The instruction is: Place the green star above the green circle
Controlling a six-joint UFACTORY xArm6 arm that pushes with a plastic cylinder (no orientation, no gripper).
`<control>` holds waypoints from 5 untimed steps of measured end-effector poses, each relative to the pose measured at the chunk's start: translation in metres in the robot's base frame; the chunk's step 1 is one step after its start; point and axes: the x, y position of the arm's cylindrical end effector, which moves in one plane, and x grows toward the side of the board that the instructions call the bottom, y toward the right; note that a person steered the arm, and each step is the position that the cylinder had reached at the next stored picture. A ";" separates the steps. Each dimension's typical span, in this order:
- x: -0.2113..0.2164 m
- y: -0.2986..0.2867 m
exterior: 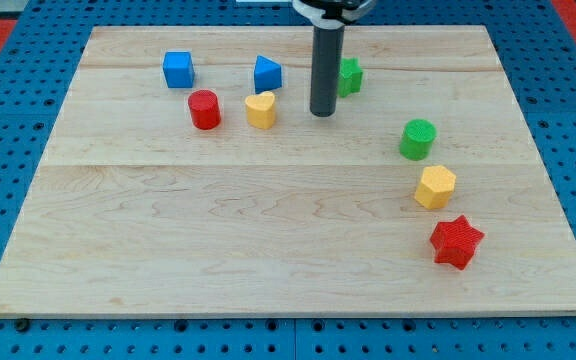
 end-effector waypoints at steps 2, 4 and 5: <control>-0.050 -0.015; -0.063 -0.004; -0.040 0.038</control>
